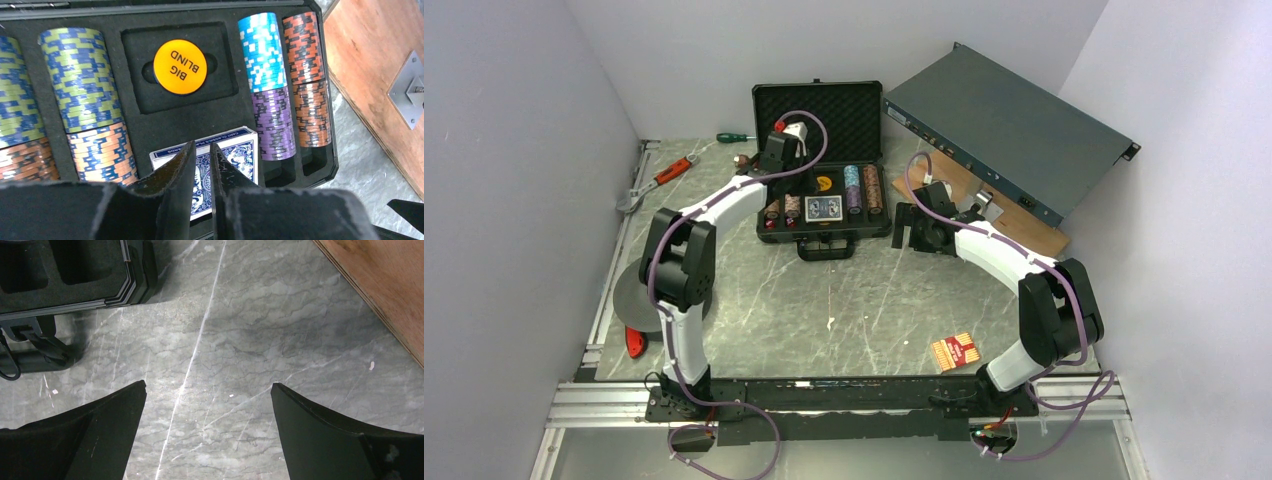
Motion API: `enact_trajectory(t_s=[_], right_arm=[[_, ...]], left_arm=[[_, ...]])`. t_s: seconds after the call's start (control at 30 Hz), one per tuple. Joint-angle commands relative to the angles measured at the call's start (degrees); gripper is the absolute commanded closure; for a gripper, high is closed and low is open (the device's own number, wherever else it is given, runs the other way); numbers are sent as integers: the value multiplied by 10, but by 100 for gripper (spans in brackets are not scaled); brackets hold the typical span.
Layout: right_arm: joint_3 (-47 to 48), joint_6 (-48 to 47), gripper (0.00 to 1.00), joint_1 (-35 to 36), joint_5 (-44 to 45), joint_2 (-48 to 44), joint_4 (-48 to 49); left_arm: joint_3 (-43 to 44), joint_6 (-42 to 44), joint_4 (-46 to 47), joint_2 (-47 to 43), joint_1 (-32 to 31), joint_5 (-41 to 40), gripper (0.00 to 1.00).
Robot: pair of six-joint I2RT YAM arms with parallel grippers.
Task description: Pack up texas hold em set
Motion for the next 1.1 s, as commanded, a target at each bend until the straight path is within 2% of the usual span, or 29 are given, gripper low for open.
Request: enact_trajectory(t_s=[0.0, 0.53, 1.07], right_arm=[[22, -6, 0, -3, 12, -6, 6], [20, -6, 0, -3, 10, -9, 7], [20, -7, 0, -3, 6, -14, 7]], left_arm=[[23, -12, 21, 9, -8, 17, 80], [43, -1, 10, 36, -14, 5, 87], [30, -7, 0, 38, -15, -4, 86]])
